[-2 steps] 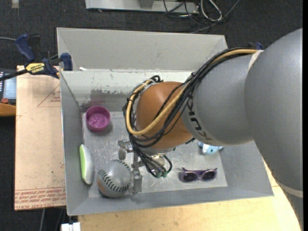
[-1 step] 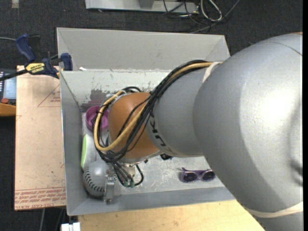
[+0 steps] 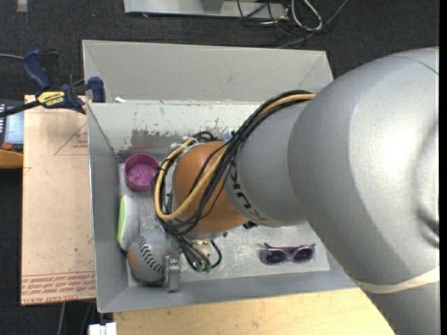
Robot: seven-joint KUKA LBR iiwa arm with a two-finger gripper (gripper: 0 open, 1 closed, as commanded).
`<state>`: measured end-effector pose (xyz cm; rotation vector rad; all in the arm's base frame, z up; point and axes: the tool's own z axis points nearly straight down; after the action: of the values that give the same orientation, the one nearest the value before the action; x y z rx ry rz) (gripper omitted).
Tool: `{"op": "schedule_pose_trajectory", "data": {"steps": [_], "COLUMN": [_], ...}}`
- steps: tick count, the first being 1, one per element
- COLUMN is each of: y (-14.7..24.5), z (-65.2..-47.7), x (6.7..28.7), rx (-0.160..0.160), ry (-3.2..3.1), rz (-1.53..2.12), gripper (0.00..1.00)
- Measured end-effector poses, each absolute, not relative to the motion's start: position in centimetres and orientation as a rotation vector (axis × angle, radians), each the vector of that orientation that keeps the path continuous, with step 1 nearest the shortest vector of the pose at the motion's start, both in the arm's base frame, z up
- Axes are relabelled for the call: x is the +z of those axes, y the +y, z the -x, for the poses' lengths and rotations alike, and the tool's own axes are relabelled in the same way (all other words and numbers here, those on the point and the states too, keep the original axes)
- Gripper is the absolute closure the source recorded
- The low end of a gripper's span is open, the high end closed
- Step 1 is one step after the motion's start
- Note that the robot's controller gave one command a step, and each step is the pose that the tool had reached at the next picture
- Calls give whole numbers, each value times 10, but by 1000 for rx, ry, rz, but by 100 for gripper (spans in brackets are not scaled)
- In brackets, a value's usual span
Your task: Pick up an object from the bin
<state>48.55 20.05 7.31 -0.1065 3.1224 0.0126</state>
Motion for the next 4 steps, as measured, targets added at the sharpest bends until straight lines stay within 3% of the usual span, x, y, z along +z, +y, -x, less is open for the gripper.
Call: {"op": "schedule_pose_trajectory", "data": {"steps": [1,4], "y": [235,234], "z": [-485,-483], "x": [72,82], "rx": [-34,-36], "ry": [3140,3143], "rz": [-170,-174], "gripper": [100,100]}}
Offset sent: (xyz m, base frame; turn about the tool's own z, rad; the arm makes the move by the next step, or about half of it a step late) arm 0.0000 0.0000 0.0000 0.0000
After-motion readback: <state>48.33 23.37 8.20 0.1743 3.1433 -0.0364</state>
